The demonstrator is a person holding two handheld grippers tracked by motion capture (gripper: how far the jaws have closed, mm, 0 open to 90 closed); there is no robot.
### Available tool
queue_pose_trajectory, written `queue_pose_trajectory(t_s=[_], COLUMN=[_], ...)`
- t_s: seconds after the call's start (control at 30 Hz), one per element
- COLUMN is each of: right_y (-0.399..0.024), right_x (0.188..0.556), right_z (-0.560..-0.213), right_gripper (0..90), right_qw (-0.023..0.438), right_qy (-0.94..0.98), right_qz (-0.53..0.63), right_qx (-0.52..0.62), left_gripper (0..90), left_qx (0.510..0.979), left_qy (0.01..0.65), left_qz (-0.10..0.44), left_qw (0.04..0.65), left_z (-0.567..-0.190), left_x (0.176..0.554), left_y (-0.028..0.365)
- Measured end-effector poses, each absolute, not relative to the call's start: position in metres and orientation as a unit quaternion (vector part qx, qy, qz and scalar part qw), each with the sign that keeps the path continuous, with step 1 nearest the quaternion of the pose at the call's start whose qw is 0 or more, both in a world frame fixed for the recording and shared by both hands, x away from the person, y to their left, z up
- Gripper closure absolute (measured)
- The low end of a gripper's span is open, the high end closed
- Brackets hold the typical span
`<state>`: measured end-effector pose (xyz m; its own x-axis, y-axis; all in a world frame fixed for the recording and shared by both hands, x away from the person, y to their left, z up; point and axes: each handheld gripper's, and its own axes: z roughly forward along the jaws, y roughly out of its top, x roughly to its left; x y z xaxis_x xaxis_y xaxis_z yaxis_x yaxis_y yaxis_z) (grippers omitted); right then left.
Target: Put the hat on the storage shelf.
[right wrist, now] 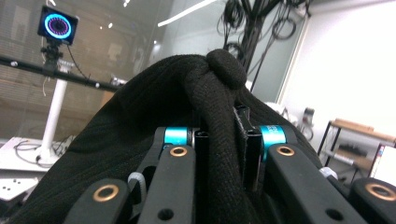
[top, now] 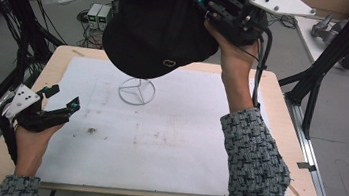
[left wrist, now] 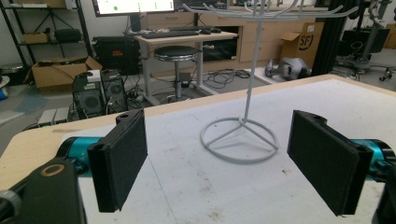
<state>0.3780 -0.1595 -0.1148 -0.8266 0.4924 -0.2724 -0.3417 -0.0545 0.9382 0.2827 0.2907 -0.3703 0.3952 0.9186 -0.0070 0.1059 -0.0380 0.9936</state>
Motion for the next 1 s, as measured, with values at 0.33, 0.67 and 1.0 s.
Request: queue_pose_trajectory(t_s=[0.33,0.67,1.0], right_y=[-0.153,-0.156,-0.154], right_x=[0.393,0.402,0.406], right_z=[-0.140,-0.169,-0.197], right_gripper=[74.2,70.5,67.5], right_qw=[0.261,0.237,0.228], right_qy=[0.643,0.656,0.671], right_qz=[0.715,0.704,0.688], right_qx=[0.084,0.135,0.159], left_gripper=[20.2,20.2,20.2], left_qx=[0.625,0.624,0.623], left_qy=[0.409,0.408,0.410], left_qz=[0.364,0.364,0.364], left_qw=[0.556,0.558,0.558], left_z=[-0.370,-0.370,-0.370], left_x=[0.283,0.283,0.283], left_y=[0.289,0.288,0.289])
